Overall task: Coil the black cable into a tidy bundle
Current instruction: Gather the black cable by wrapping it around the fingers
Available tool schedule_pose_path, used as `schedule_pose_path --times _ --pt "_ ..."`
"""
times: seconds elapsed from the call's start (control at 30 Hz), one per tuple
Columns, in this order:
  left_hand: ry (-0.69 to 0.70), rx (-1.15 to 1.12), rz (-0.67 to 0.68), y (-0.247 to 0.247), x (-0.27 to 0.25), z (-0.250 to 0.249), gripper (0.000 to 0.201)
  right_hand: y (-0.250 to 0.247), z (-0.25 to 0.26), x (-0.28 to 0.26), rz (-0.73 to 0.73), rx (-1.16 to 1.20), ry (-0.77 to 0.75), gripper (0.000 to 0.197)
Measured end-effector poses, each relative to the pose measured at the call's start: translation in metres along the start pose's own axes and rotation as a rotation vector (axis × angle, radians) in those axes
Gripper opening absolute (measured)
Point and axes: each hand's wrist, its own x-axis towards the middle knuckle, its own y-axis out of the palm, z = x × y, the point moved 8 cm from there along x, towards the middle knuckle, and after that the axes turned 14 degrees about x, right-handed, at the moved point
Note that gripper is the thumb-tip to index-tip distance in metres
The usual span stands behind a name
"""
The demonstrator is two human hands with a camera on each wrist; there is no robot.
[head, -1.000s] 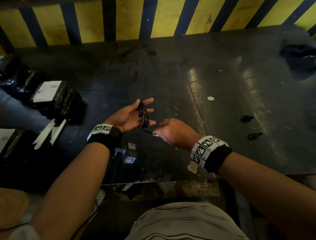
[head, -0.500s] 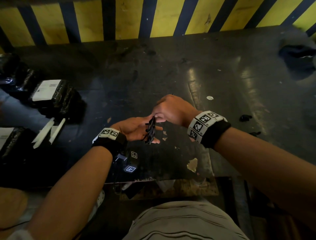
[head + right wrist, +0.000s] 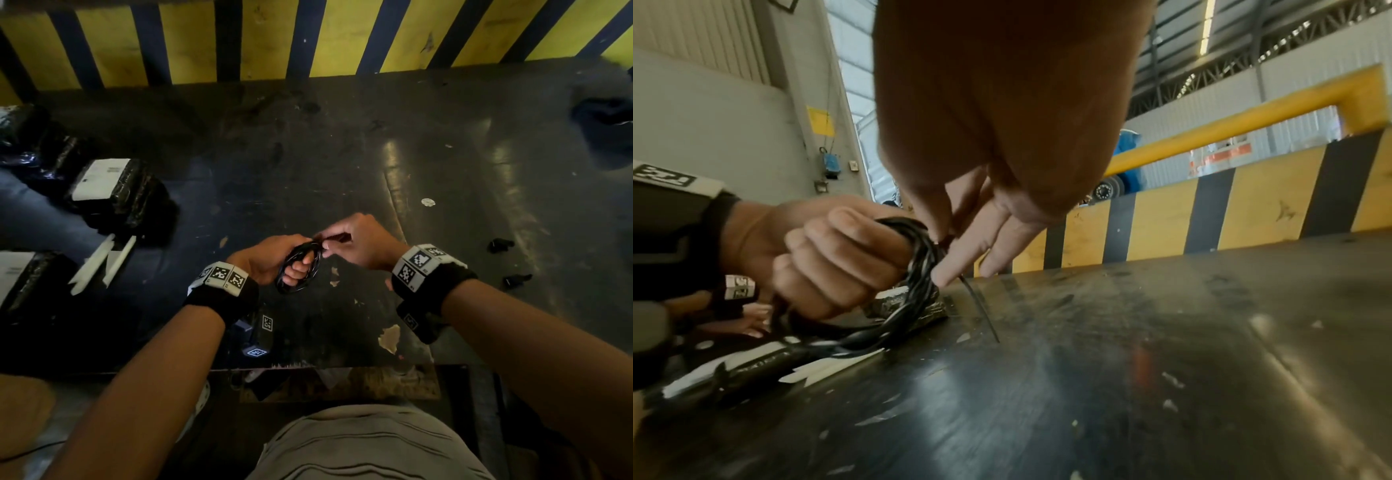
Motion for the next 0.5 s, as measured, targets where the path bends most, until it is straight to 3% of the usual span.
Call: schedule_pose_path --times 0.2,0.37,0.5 --pt "0.029 -0.001 -0.109 -0.014 0.009 -0.008 0.051 0.014 -0.008 0.001 0.003 0.066 -0.001 0.031" --pt "0.023 -0.029 -0.109 -0.013 0.022 -0.011 0.057 0.015 -0.023 0.009 0.061 0.070 0.074 0.022" --pt "0.000 0.074 -0.232 -0.019 0.028 -0.016 0.053 0.013 -0.032 0.013 0.069 0.090 0.130 0.022"
